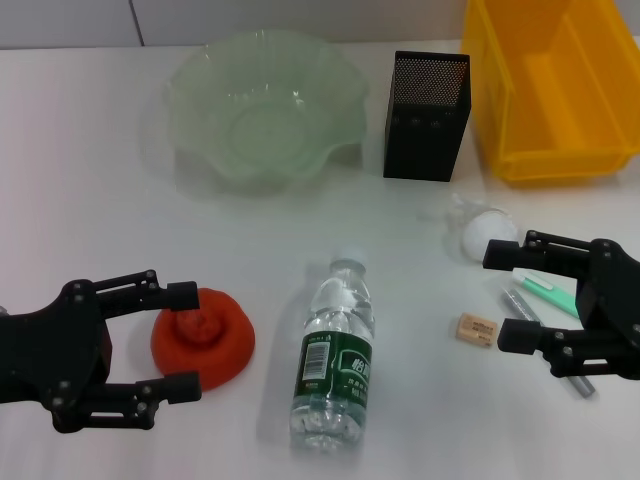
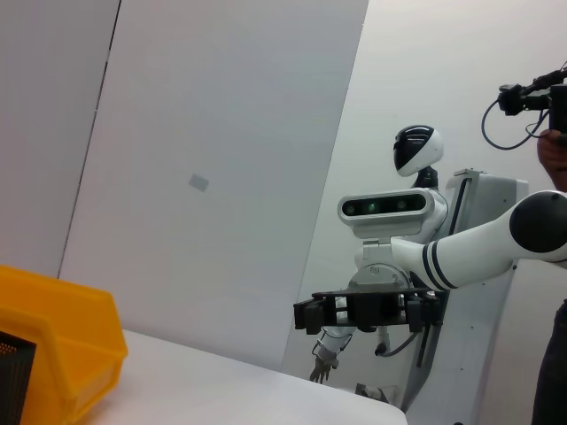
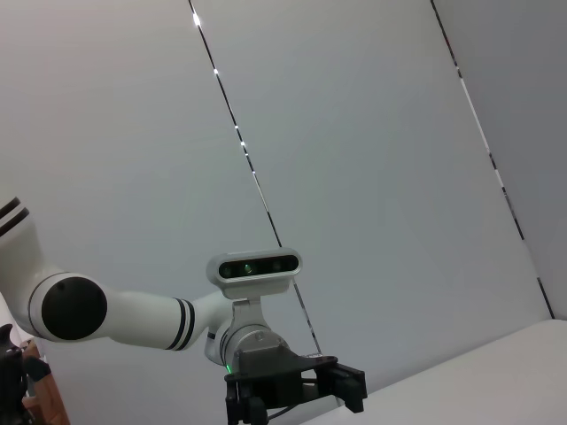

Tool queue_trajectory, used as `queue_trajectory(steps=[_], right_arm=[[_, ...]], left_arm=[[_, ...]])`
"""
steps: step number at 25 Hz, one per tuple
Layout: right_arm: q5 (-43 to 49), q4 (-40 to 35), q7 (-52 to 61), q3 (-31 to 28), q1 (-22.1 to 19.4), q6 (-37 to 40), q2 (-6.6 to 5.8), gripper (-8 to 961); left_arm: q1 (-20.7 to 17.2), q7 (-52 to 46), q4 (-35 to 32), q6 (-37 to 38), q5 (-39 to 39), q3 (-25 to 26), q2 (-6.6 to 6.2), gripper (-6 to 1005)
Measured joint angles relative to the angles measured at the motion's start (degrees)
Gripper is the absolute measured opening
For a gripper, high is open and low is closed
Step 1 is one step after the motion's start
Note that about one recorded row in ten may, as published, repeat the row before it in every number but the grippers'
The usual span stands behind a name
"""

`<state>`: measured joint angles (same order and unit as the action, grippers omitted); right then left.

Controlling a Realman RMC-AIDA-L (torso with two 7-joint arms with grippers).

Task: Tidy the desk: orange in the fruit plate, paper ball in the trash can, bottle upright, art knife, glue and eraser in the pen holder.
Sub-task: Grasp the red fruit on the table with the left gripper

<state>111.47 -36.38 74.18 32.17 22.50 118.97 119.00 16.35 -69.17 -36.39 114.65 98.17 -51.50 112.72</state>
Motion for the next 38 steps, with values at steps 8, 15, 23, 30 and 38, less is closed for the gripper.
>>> queue_trajectory(steps=[8,15,23,30,38], right_arm=[[0.60,0.09,0.00,0.00,0.06,-0.10,0.01,834],[0.68,0.35,0.00,0.00,0.19,-0.77,0.01,830],[0.75,-0.11,0.03,-0.33,-1.14,-0.77,-0.46,825],[0.71,0.07,0.03,-0.73,-4.72,-3.22,-1.16,821],[0.84,0.19,-0.04,-0.48,-6.45,-5.84,-1.24,817]], left_arm=[[0.00,0.00,0.14,-0.10,-0.02,0.00,0.02,827],[0.10,-0.12,0.34,-0.32,0.07,0.05,0.10,826],[2.05,-8.75,-3.58,-7.18,3.60,2.23,-0.07,825],[7.72,-13.00,-6.02,-15.62,15.19,2.28,2.89,823],[8.37,-12.82,-6.14,-18.85,19.56,2.25,4.62,822]])
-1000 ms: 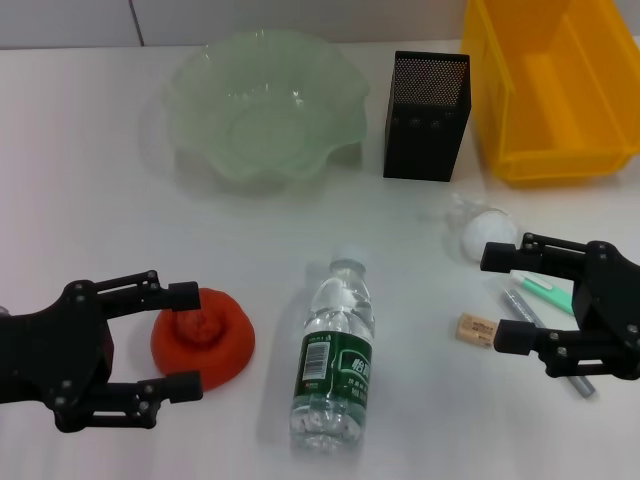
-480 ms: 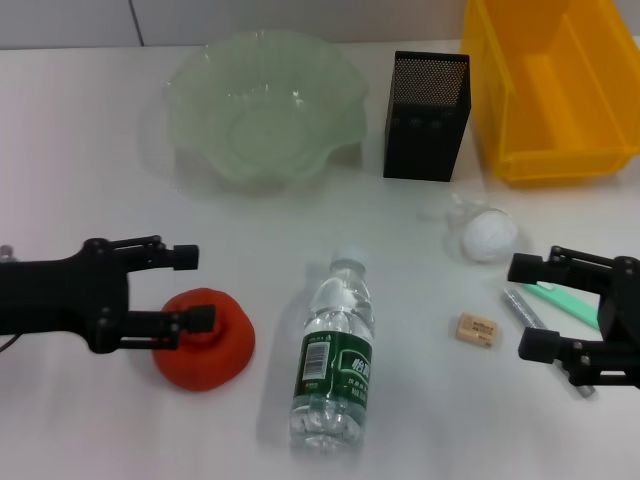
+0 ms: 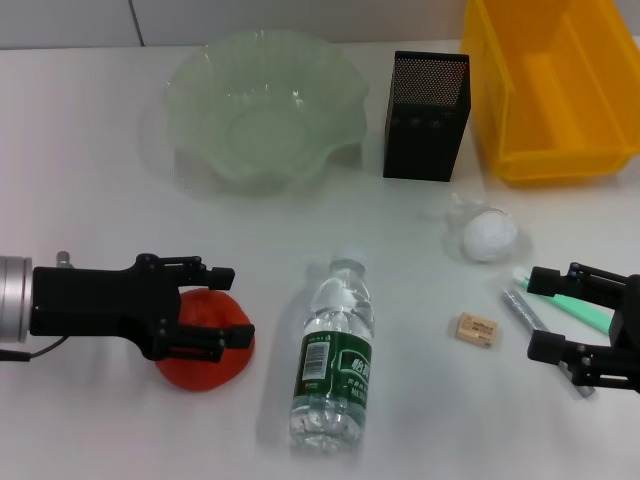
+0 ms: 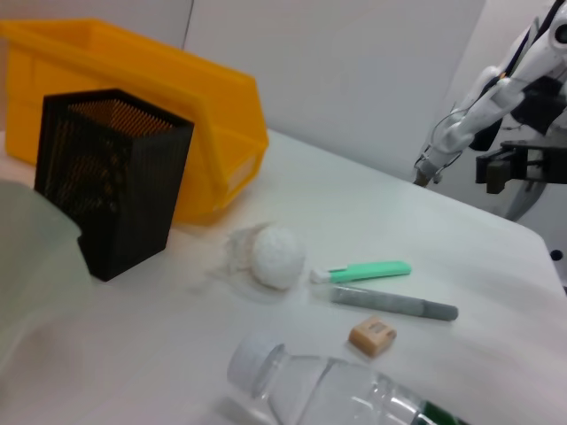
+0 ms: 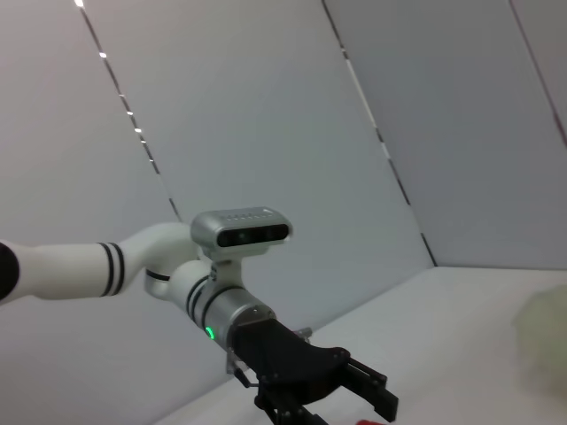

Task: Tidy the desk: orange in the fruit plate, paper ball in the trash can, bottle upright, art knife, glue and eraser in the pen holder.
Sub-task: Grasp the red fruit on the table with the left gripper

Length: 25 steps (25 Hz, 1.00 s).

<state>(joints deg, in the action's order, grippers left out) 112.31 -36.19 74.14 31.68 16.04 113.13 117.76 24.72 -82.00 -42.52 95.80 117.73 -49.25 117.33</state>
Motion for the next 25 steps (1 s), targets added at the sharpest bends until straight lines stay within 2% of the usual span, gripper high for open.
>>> queue_trajectory(steps=[7,14,19,25], right_arm=[[1.46,-0.02,0.00,-0.13,0.00,-1.46,-0.16,813],[1.52,0.05,-0.01,0.19,0.74,-2.27,-0.16,809],[1.52,0.07,-0.04,0.16,1.10,-2.30,-0.17,806],[1.52,0.07,-0.05,0.03,1.10,-2.30,-0.16,803]], left_arm=[[-2.66,-0.08,0.16,-1.18,0.03,0.83,-0.69,820],[-3.23,0.24,0.34,-4.39,0.27,0.65,-0.62,819],[-2.98,2.78,2.00,-6.27,1.44,0.74,-0.09,731],[-2.83,3.55,2.39,-6.03,1.28,0.96,0.05,545]])
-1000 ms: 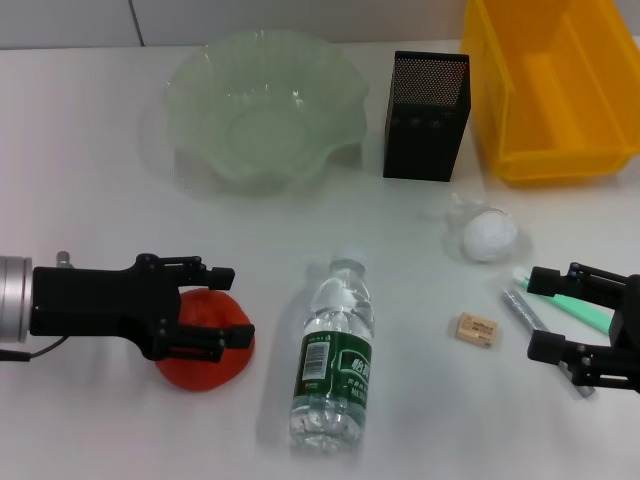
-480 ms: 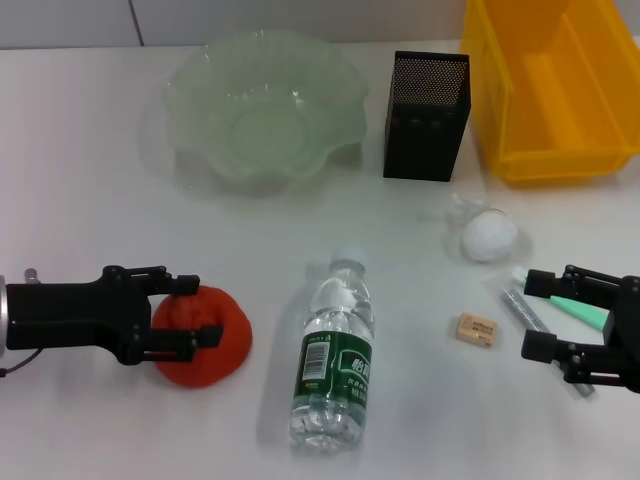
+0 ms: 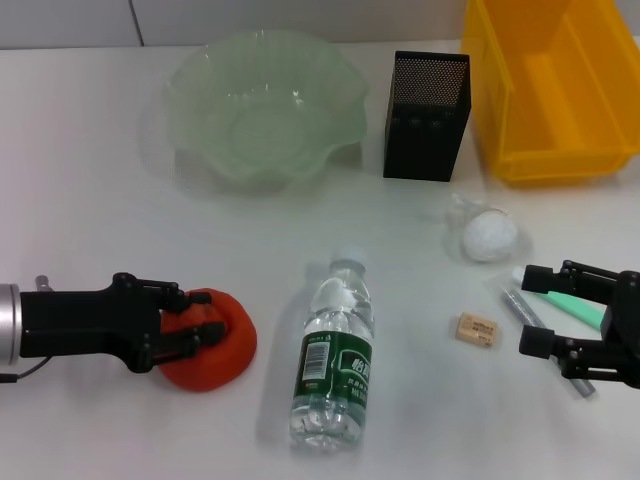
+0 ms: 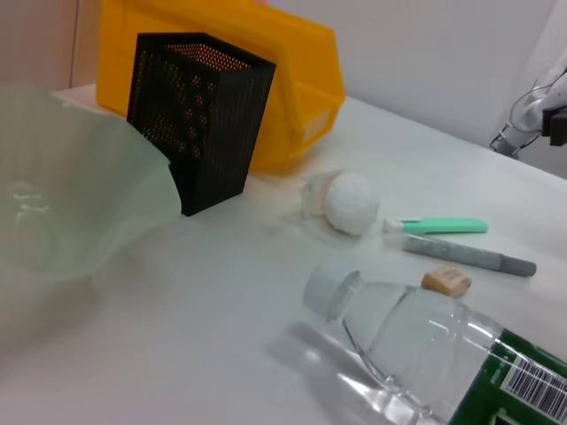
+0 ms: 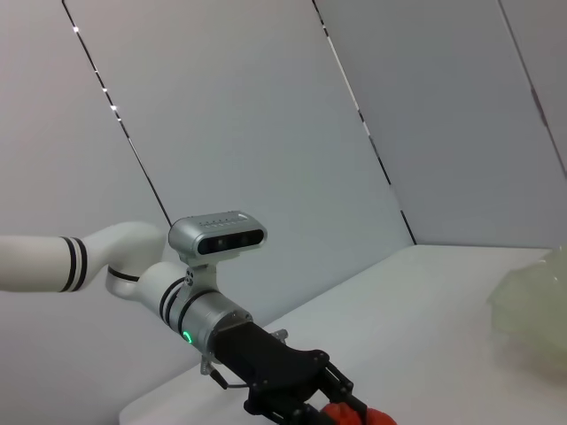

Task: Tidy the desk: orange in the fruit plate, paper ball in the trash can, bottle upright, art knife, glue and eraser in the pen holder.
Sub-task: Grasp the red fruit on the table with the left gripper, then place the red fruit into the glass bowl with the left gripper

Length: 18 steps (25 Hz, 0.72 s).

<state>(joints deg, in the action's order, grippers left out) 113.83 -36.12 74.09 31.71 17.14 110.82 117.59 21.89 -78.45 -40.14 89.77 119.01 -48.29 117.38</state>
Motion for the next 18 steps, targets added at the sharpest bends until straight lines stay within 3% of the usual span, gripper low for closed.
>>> queue_trajectory(steps=[6,14,18], right_arm=[[0.00,0.00,0.00,-0.16,0.02,-0.05,0.07,800],[-0.18,0.00,0.00,-0.17,0.09,-0.41,0.08,795],[-0.25,0.00,0.00,-0.25,0.24,-0.77,0.23,793]], left_arm=[[0.05,0.38,0.00,0.13,-0.18,0.31,0.03,315],[0.36,0.35,-0.38,1.95,-1.82,0.57,-0.10,238],[4.56,0.78,-0.17,4.96,-11.87,2.10,-0.17,216]])
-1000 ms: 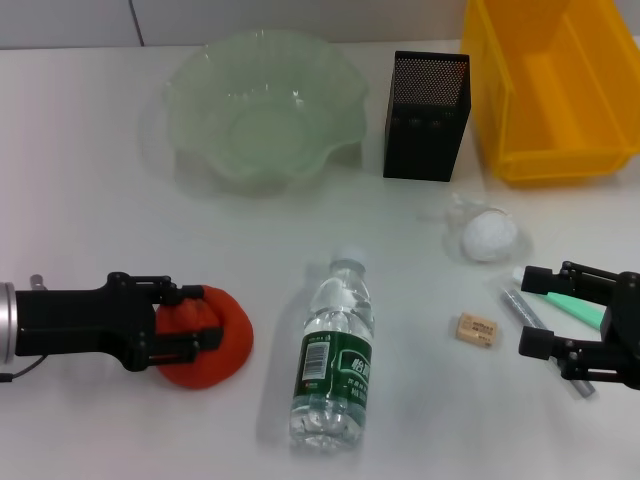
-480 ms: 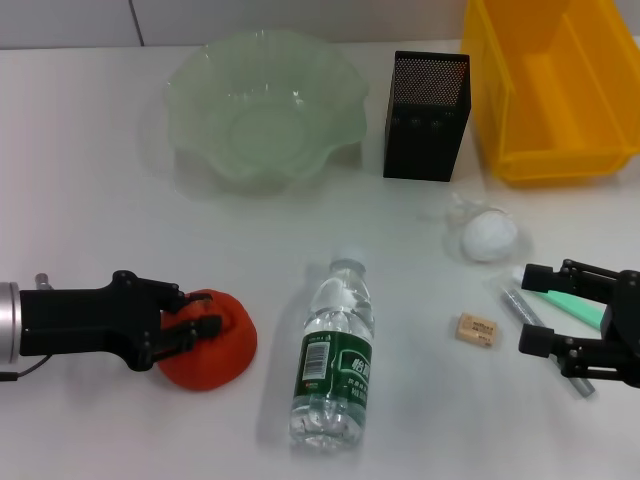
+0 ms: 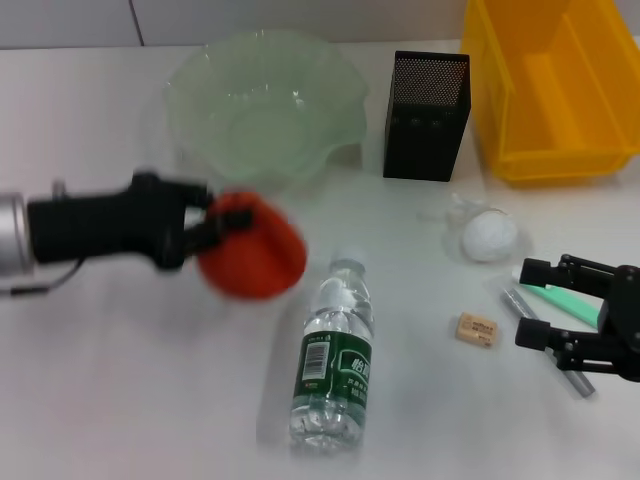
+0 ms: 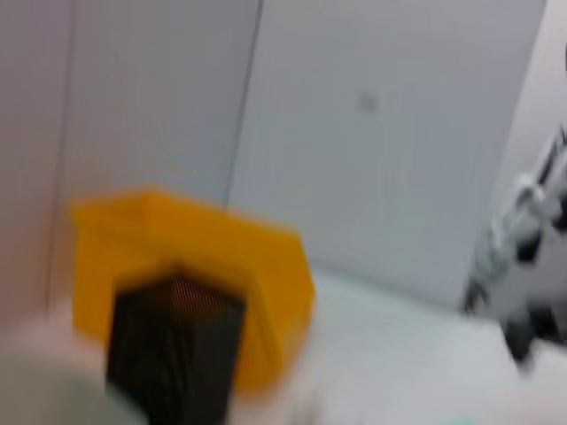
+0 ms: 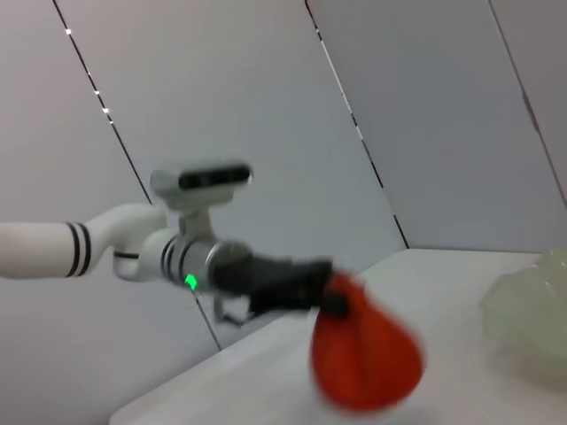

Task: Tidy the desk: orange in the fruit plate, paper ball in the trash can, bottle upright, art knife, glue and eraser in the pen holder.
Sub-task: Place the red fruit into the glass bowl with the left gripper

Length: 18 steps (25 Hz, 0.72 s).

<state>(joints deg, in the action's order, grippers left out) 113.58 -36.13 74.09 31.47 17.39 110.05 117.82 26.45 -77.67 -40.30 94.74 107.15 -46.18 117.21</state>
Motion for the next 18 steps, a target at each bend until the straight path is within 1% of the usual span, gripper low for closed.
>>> queue_trajectory(steps=[3,4,7,8,9,10,11,13,14,16,18], right_arm=[[-0.08,0.38,-0.13,-0.03,0.15,-0.08,0.29,791],[-0.15,1.48,-0.67,-0.02,0.42,-0.11,0.39,791],[-0.23,2.89,-1.19,0.00,0.77,-0.20,0.43,789],[-0.26,3.37,-1.28,-0.01,0.87,-0.33,0.44,788],[-0.28,3.64,-1.32,-0.01,0.91,-0.45,0.48,788],[-0.29,3.81,-1.33,0.00,0.94,-0.56,0.65,787],[-0.29,4.11,-1.46,-0.01,1.06,-0.66,0.96,787],[-0.29,4.51,-1.81,0.00,1.20,-0.67,1.09,786],[-0.30,5.40,-2.50,0.00,1.44,-0.70,1.15,785],[-0.30,5.90,-2.76,0.01,1.54,-0.73,1.17,784],[-0.30,6.36,-2.97,-0.01,1.65,-0.97,1.17,783]], left_arm=[[3.80,-0.20,0.09,-2.44,-2.34,2.47,0.83,199],[6.45,-0.29,0.51,-5.74,-3.07,3.56,1.30,191],[6.45,-0.29,0.51,-5.74,-3.07,3.56,1.30,169],[9.76,-0.45,2.54,-12.74,-4.16,3.80,1.37,161],[11.10,-0.69,3.74,-16.32,-4.52,3.87,1.37,161],[12.96,-1.40,5.46,-22.93,-4.95,3.99,1.37,162],[13.92,-1.88,6.37,-27.32,-5.28,3.97,1.41,162],[14.62,-1.99,7.07,-31.13,-5.61,3.83,1.56,170],[15.23,-1.60,8.13,-35.62,-6.46,3.65,1.73,173],[15.27,-1.00,8.70,-36.61,-7.08,3.62,1.79,181],[14.89,1.52,10.08,-37.25,-10.16,3.60,1.75,207]])
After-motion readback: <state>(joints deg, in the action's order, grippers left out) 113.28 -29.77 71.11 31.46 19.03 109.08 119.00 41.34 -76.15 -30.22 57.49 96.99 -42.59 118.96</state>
